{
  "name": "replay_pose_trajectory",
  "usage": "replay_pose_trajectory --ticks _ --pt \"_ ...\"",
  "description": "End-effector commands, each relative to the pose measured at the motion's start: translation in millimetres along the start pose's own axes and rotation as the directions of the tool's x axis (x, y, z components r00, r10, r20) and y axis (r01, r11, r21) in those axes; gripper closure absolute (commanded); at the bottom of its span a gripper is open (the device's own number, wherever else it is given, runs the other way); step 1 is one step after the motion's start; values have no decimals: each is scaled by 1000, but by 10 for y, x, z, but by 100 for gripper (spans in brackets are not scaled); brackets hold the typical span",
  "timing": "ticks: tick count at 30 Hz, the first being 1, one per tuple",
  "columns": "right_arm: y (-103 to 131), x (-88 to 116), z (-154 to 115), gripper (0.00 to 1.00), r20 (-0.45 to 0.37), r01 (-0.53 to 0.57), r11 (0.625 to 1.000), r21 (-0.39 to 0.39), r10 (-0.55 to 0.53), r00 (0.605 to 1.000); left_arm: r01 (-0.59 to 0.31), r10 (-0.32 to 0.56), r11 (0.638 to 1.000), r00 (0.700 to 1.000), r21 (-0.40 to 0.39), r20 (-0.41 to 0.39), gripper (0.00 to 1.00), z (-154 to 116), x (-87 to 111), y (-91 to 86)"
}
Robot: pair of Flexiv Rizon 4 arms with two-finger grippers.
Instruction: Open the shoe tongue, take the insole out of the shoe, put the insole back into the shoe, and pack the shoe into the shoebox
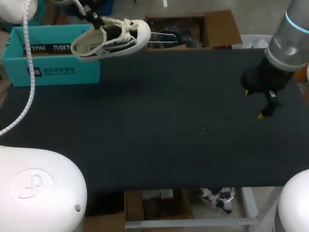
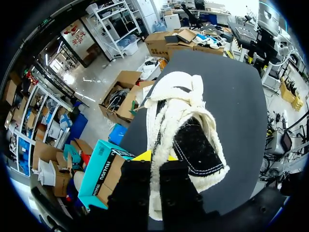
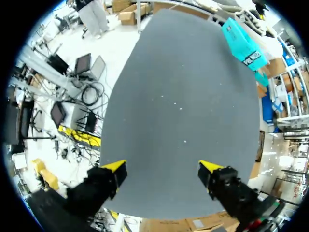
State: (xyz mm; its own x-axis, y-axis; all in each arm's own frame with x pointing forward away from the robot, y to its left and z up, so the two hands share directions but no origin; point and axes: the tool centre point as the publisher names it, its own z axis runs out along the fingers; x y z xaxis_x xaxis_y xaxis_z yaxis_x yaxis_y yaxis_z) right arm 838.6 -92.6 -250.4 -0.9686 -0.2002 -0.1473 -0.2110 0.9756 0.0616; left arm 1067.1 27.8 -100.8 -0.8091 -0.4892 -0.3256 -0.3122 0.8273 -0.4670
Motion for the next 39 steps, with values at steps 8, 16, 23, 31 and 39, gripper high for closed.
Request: replay_pose_trajectory --ticks 8,16,23,31,39 --pt "5 -7 0 0 -3 -1 1000 3 1 1000 -23 22 998 1000 55 20 100 -172 -972 541" --pt "5 -7 0 0 -3 -1 1000 3 1 1000 -16 15 1000 998 25 53 100 -33 -1665 1037" --pt "5 -7 0 0 -3 -1 1000 3 1 1000 19 -20 999 999 30 27 100 120 -2189 1551" --pt "5 -7 0 0 -3 -1 1000 3 1 1000 -25 24 1000 1000 -19 -16 100 469 -2404 1950" --pt "5 -7 0 0 -3 -1 1000 3 1 1000 -75 71 996 995 -50 -70 100 863 -2425 2217"
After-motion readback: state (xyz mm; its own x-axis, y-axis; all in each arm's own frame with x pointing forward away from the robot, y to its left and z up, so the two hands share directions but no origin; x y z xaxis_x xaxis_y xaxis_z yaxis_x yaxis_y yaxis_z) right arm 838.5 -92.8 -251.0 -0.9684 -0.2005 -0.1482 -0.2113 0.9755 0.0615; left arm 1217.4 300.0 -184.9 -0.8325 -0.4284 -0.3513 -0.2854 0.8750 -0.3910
